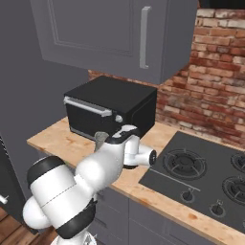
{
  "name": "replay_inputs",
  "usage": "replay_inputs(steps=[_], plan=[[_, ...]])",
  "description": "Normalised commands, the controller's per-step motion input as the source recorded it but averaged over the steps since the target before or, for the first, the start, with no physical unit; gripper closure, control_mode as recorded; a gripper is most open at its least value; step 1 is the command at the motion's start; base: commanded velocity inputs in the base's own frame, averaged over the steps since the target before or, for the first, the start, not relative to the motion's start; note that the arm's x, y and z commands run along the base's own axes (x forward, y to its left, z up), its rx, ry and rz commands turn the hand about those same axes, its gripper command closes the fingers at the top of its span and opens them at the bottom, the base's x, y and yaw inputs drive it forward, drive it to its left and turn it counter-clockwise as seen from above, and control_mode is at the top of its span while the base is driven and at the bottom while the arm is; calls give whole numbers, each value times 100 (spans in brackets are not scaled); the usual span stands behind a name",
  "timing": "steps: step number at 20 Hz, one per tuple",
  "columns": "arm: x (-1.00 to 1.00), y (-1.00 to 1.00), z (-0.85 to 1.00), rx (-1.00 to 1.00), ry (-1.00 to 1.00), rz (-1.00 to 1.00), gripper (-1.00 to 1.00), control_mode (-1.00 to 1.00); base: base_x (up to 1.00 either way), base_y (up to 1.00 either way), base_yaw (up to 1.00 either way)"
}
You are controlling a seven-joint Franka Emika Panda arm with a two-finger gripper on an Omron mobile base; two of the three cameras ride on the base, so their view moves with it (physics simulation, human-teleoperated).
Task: Move the tangerine and sausage from the second highest shelf to the top shelf to make space. Then, place the pitcher from the counter on the cleared second highest shelf.
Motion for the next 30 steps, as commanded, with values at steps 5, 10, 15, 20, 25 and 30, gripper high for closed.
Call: replay_inputs(steps=[5,10,15,20,25,30], plan=[[21,3,-19,0,1,0,100,-100,0,0,0],[10,10,-24,0,5,0,100,-100,0,0,0],[-3,19,-25,0,14,0,100,-100,0,0,0],[-13,33,-22,0,13,1,100,-100,0,0,0],[-1,1,0,0,1,1,100,-100,0,0,0],[-14,13,14,-1,-8,-5,100,-100,0,0,0]])
